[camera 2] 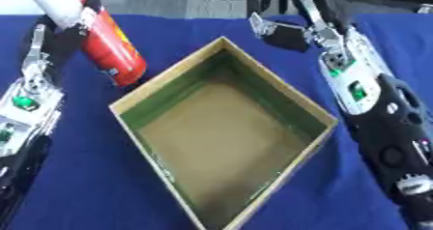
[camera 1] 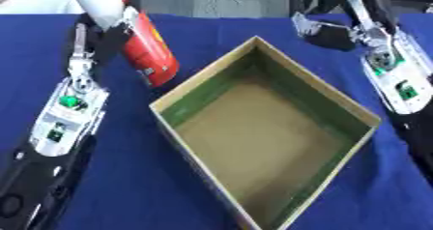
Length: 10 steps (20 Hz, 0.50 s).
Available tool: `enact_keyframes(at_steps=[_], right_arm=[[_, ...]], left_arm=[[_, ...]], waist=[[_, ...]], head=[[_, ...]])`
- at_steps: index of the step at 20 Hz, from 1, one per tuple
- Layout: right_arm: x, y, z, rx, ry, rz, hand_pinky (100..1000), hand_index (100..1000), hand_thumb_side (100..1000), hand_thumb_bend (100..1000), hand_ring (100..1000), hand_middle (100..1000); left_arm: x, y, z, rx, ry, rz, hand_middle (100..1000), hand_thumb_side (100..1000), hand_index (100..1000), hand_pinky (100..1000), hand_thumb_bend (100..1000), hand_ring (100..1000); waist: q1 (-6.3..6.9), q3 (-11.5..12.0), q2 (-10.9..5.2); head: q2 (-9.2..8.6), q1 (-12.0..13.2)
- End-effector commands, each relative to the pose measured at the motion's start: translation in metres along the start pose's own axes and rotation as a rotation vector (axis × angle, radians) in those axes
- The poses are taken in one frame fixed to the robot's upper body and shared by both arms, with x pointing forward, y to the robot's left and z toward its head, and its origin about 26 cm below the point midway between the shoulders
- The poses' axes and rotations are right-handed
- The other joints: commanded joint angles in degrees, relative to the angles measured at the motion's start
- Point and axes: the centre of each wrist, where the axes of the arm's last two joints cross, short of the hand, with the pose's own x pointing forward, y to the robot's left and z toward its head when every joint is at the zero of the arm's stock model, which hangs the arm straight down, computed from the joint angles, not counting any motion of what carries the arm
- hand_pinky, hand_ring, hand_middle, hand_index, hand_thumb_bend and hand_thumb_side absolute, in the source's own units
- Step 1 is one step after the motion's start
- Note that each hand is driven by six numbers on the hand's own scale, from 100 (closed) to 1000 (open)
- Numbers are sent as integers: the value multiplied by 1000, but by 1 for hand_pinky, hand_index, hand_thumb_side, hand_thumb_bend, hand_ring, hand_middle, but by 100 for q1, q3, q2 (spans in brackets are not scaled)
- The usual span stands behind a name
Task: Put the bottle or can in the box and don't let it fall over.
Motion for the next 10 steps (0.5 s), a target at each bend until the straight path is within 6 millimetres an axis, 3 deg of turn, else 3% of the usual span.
enact_keyframes(at_steps=[1,5,10], right_arm=[[14,-48,-14,-199,-8,1,694,529,524,100,420,900],[44,-93,-9,-373,-20,-42,695,523,550,100,429,882],[74,-142,17,-522,-32,-50,703,518,583,100,457,870]], left_arm=[[9,13,-3,34,-39,-5,788,553,520,1000,100,722],[9,18,-3,53,-61,-24,777,585,507,1000,100,715],[12,32,-2,88,-101,-62,774,627,504,1000,100,710]], waist=[[-7,-29,-268],[-11,-106,-316],[15,-215,-406]], head=[[41,58],[89,129],[161,239]])
